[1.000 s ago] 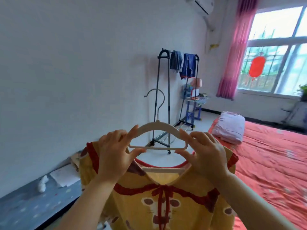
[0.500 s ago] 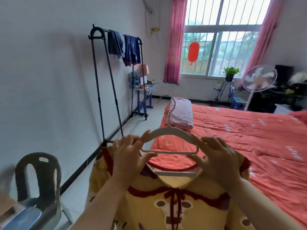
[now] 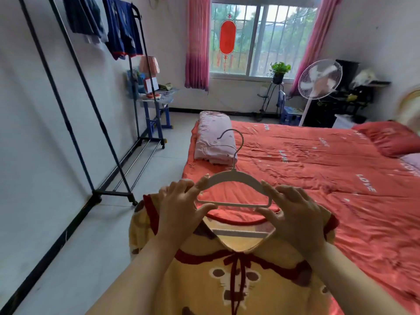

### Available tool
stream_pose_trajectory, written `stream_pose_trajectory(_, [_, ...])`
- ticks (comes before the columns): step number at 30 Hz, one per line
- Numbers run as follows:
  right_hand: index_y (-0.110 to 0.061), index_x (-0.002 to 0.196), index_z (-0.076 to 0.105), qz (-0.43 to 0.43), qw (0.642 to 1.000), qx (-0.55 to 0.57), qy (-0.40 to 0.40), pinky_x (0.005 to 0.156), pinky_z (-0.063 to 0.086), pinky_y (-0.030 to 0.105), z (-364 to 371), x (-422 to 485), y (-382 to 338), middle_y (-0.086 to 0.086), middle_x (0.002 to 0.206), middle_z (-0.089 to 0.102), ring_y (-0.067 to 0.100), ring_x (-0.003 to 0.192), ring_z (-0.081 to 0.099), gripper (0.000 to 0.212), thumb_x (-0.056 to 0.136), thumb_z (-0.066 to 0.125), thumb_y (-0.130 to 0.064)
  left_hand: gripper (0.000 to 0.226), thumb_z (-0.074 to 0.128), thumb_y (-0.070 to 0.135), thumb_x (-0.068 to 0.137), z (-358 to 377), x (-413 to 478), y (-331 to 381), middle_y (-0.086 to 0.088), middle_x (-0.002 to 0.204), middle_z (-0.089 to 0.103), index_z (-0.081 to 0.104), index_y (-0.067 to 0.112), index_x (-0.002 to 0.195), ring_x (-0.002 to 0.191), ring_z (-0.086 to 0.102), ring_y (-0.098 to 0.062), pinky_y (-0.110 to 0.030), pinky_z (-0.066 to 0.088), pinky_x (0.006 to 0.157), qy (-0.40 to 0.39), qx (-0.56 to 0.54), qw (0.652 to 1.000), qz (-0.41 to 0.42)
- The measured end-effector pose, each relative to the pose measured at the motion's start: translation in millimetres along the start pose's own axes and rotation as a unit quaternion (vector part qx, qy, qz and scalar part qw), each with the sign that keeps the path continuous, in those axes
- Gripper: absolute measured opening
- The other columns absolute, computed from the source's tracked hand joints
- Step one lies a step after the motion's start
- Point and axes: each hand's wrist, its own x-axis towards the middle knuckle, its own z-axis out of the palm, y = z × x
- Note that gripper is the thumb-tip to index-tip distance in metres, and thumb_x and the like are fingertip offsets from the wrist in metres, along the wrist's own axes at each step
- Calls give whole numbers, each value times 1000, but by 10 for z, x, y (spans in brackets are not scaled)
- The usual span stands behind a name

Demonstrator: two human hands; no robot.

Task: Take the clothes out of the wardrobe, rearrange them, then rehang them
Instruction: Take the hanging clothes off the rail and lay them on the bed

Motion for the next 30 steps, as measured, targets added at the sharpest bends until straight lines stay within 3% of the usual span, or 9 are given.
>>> stream_pose_trajectory(3, [-18, 112, 69, 28, 999, 25, -37, 58, 52, 29, 545, 138, 215, 2, 86, 67, 22, 73, 64, 55, 77, 51, -57, 70, 79, 51, 53, 474, 229, -206, 0, 84, 62, 67, 21, 115, 78, 62, -24, -47, 44, 77, -27, 5, 999, -16])
stream_pose_trajectory(9, [-19, 109, 70, 60, 990, 69, -111, 60, 53, 29, 1695, 208, 634, 0, 83, 67, 22, 70, 64, 55, 72, 53, -55, 67, 51, 63, 67, 1476, 473, -651, 3, 85, 62, 65, 21, 118, 77, 61, -19, -41, 42, 76, -87, 14, 995, -54])
stream_pose_trajectory(14, [-18, 108, 71, 76, 976, 106, -177, 59, 53, 30, 2771, 76, 886, 0, 80, 66, 22, 67, 63, 55, 73, 51, -56, 69, 46, 63, 69, 2450, 468, -1111, 3, 84, 62, 64, 19, 119, 77, 61, -19, -43, 47, 74, -143, 39, 985, -84])
stream_pose_trajectory(17, [-18, 108, 70, 87, 963, 122, -222, 60, 53, 33, 3377, -113, 989, 2, 81, 67, 24, 69, 64, 52, 71, 59, -53, 60, 66, 53, 70, 2980, 346, -1350, 0, 88, 64, 65, 17, 118, 81, 63, -23, -46, 48, 76, -178, 54, 977, -104])
stream_pose_trajectory(19, [-19, 117, 65, 110, 949, 111, -273, 71, 53, 40, 3731, -257, 1017, 5, 93, 68, 29, 82, 65, 55, 69, 71, -46, 62, 77, 36, 71, 3241, 265, -1435, -7, 108, 64, 59, 17, 127, 101, 61, -29, -51, 42, 87, -221, 54, 963, -147])
stream_pose_trajectory(22, [-30, 143, 34, 178, 888, 69, -418, 105, 32, 40, 4033, -466, 977, 1, 139, 45, 24, 128, 41, 70, 81, 64, -45, 67, 57, 42, 89, 3482, 95, -1469, -2, 149, 31, 25, 28, 147, 138, 26, -22, -43, 19, 111, -322, 84, 917, -220])
stream_pose_trajectory(24, [-31, 145, 26, 193, 866, 81, -455, 109, 22, 32, 4102, -644, 906, -4, 147, 35, 19, 135, 30, 68, 86, 58, -44, 67, 49, 44, 92, 3549, -67, -1467, 2, 153, 21, 15, 31, 148, 140, 17, -18, -39, 13, 113, -368, 92, 894, -238])
stream_pose_trajectory(30, [-26, 142, 36, 159, 839, 132, -503, 109, 23, 28, 3928, -1011, 632, -7, 143, 39, 16, 132, 32, 58, 89, 54, -39, 63, 50, 41, 91, 3365, -470, -1375, 6, 148, 28, 21, 30, 146, 135, 26, -15, -33, 20, 109, -391, 96, 877, -262])
